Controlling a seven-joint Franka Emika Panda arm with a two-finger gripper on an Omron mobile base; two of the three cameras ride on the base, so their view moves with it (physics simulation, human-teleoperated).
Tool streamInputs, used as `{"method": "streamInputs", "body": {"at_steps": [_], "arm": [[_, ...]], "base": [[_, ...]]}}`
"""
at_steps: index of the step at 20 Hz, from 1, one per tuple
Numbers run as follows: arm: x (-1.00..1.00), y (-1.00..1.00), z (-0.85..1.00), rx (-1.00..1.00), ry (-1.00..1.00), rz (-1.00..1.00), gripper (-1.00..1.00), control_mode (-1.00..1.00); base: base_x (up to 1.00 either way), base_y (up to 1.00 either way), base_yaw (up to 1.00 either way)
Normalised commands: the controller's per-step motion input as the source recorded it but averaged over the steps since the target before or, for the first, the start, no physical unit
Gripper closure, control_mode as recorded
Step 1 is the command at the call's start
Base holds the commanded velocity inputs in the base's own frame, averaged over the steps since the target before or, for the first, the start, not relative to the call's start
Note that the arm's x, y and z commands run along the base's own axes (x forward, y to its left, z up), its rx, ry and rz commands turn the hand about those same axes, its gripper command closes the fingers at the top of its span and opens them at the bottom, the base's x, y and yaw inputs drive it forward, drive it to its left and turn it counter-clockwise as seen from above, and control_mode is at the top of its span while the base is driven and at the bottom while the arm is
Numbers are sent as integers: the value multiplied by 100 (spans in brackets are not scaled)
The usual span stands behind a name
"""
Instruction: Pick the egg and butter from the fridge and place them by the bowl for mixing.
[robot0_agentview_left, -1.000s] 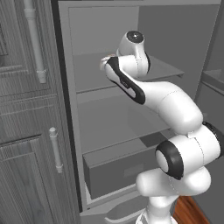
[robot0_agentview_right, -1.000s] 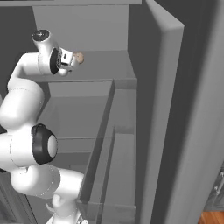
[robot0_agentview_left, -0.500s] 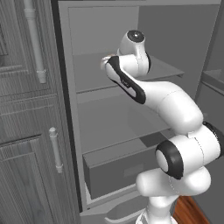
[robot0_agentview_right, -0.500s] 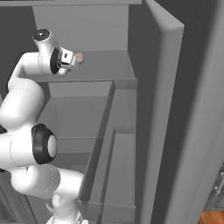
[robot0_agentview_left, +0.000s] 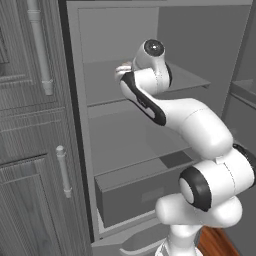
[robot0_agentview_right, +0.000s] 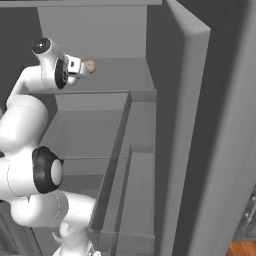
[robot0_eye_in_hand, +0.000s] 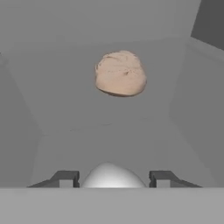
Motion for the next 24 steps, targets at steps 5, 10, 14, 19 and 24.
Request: {"method": "streamInputs", "body": {"at_steps": [5,10,14,19,24], "arm": [[-27,0,9,0,-6,0,100,-100],[-83,5,53,-1,-20,0,100,-100],[-100,13,44,-6,-24,0,100,-100],[-100,21,10,-5,-11,0,100,-100],[-100,14,5,0,0,0,100,-100]], "base": [[0,0,0],[0,0,0],[0,0,0],[0,0,0],[0,0,0]]}}
